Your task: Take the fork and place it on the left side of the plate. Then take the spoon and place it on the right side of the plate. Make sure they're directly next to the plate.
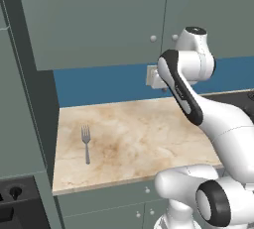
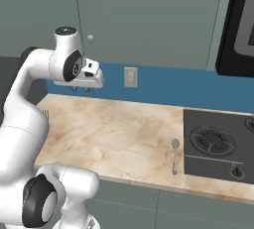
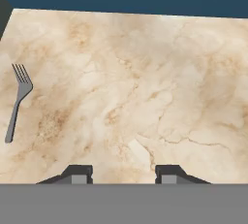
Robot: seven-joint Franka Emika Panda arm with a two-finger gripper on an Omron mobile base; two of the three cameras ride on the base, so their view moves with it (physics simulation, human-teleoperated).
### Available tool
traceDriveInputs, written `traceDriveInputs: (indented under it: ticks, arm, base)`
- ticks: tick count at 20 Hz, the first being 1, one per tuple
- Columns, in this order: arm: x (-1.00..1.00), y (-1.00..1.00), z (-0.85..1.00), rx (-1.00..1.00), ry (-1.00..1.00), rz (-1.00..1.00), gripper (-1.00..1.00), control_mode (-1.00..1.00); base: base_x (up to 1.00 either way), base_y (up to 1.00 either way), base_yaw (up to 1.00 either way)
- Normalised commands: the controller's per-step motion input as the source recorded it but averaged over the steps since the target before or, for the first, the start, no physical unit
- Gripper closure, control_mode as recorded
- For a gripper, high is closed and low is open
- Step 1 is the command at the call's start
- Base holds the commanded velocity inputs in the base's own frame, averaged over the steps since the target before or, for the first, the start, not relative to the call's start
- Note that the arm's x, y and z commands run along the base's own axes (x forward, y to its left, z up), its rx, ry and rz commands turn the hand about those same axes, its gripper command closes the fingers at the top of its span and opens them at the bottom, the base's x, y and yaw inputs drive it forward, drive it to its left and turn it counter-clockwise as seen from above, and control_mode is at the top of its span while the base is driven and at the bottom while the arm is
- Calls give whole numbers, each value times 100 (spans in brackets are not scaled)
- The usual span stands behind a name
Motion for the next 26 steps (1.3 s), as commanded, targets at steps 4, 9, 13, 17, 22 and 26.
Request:
traceDriveInputs:
  ticks: [4,9,13,17,22,26]
  arm:
    - [-24,5,-11,0,0,0,-100,-100]
    - [-73,52,-51,5,4,0,-100,-100]
    - [-53,99,-71,8,1,0,-100,-100]
    - [-12,100,-73,7,5,-1,-100,-100]
    - [67,91,-51,5,17,0,-100,-100]
    - [100,75,-29,5,18,0,-100,-100]
  base:
    - [0,0,0]
    - [0,0,0]
    - [0,0,0]
    - [0,0,0]
    - [0,0,0]
    - [0,0,0]
